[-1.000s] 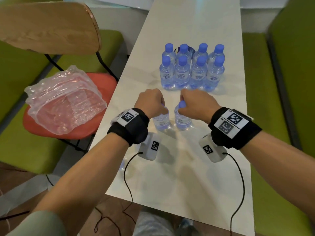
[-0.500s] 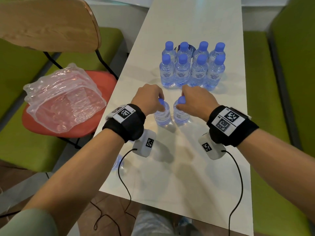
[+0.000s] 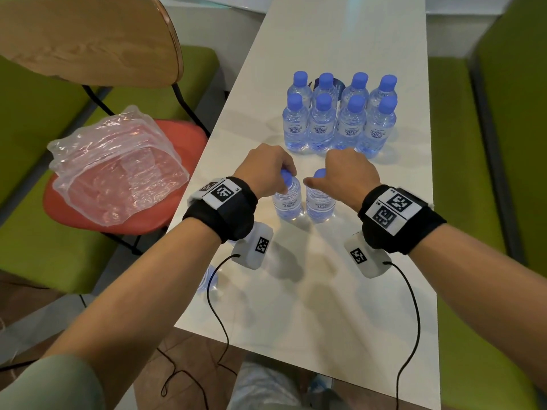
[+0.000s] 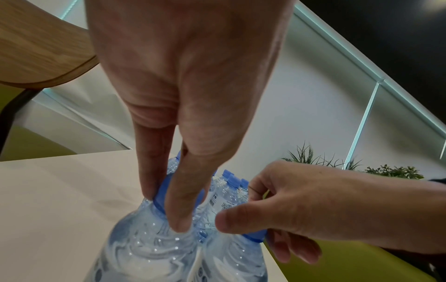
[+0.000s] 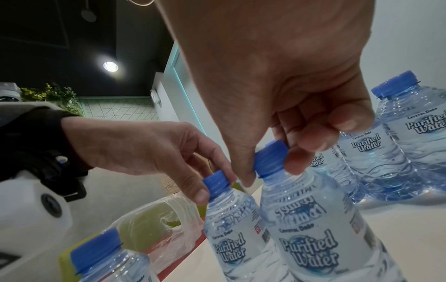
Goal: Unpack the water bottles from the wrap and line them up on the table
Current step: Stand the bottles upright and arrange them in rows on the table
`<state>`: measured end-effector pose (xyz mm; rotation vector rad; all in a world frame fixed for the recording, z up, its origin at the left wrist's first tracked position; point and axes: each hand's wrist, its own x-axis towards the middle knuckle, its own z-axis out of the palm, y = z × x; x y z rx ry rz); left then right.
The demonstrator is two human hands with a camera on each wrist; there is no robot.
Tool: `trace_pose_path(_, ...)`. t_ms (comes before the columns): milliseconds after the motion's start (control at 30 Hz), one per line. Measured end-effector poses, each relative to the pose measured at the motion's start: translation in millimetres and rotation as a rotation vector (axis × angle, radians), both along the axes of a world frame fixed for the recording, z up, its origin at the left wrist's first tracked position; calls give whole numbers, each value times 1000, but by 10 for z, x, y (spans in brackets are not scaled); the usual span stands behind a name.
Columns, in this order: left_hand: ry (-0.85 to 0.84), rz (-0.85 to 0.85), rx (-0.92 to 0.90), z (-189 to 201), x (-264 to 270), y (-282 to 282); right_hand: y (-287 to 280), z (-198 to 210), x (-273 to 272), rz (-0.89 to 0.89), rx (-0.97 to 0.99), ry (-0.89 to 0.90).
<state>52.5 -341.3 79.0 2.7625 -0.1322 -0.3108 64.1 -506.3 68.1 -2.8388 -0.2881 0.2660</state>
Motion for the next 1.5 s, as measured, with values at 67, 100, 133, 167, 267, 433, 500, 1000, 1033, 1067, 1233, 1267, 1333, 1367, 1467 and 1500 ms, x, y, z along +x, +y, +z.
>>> trace_pose_path(67, -1, -3, -4, -3, 1, 6, 7, 11, -14, -4, -7, 0)
trace_pose_path(100, -2, -11, -4, -5, 0, 8, 10, 13, -21, -3, -9, -1)
trace_pose_path(133, -2, -17, -3, -10, -1, 9, 10, 14, -22, -2, -9, -3)
trace_pose_path(167, -2, -22, -3, -12, -1, 11, 9, 10, -22, -2, -8, -3)
trace_pose_path(267, -2, -28, -4, -7, -6, 15, 8, -3, -11, -5, -14, 4)
trace_pose_path(433, 5, -10, 19, -26, -14, 35, -39, -18, 0, 44, -20, 30)
trace_pose_path(500, 29, 17, 59, -42, -9, 38, -63, -22, 14, 116, -37, 56)
trace_pose_path(1000, 77, 52, 60, 157, 551, 248, 164, 56, 501, 114, 58, 87)
trace_pose_path(1033, 70, 60, 52, 197, 605, 306, 208, 90, 562, 118, 77, 84)
trace_pose_path(1067, 63, 70, 42, 236, 665, 372, 259, 125, 625, 127, 96, 79)
trace_pose_path(1233, 61, 157, -1, 341, 969, 722, 564, 241, 967, 161, 167, 61)
trace_pose_path(1267, 66, 170, -4, 334, 1037, 797, 641, 238, 1047, 170, 181, 60)
trace_pose_path(1333, 74, 198, -8, 294, 1192, 953, 817, 224, 1228, 181, 205, 57)
trace_pose_path(1367, 76, 210, -8, 268, 1273, 1027, 897, 216, 1321, 177, 214, 58)
trace_pose_path(1467, 67, 226, -2, 166, 1518, 1219, 1104, 208, 1589, 146, 220, 70)
trace_pose_path(1500, 59, 233, -6, 127, 1601, 1270, 1162, 208, 1680, 134, 225, 71)
